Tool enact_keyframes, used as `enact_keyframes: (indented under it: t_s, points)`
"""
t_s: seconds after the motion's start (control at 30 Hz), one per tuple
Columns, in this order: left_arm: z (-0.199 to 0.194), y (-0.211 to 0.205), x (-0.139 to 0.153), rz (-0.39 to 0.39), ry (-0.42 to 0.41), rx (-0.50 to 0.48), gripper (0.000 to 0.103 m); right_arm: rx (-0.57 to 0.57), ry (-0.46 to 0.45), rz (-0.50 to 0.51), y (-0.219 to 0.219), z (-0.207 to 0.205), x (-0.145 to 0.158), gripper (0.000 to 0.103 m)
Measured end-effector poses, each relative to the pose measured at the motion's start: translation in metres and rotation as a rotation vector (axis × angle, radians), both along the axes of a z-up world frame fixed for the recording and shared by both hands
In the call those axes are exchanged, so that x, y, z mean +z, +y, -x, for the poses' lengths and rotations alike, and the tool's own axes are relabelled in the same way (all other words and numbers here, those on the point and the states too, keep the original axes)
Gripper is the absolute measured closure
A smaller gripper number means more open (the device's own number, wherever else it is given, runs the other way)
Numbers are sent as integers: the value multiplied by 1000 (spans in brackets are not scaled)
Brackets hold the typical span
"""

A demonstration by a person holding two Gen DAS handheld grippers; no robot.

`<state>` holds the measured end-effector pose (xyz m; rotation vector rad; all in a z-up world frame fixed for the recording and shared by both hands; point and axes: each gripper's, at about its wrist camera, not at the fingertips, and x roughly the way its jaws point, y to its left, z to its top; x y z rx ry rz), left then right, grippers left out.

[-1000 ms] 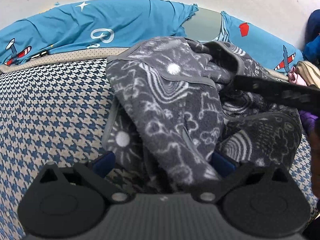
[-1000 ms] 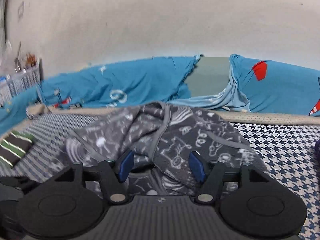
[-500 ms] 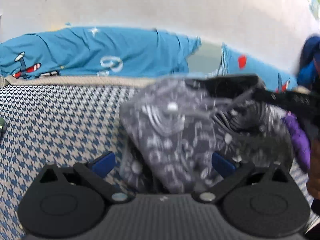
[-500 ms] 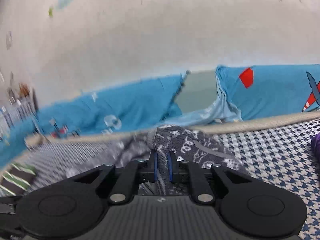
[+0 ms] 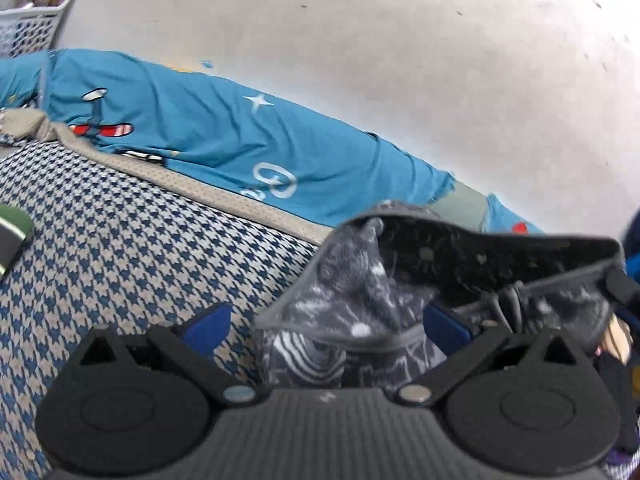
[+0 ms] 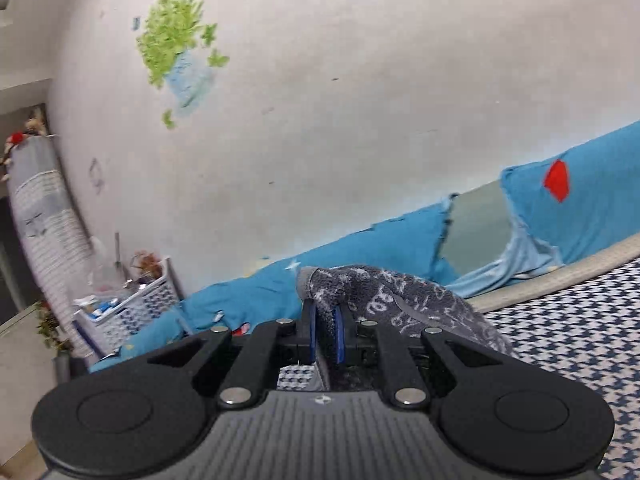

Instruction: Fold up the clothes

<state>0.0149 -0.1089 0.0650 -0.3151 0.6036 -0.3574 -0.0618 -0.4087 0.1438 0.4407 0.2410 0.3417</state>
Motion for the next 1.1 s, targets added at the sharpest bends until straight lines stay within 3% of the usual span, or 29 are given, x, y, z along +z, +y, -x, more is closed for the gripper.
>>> enact_keyframes:
  t_s: [0.23,0.6,0.77,1.1]
  points:
    - [-3,17,1,-15,-11,67,0,143,3,-15,30,-4,-2,92]
    - [-6,64,21,27,-50,146,0,341,53,151,109,-5,-27,92]
    - [-4,68,24,16,-59,104,0,455,90,253,149,0,-48,92]
    - [0,47,17,-25,-34,-92,0,689,159,444,205,20,-93,92]
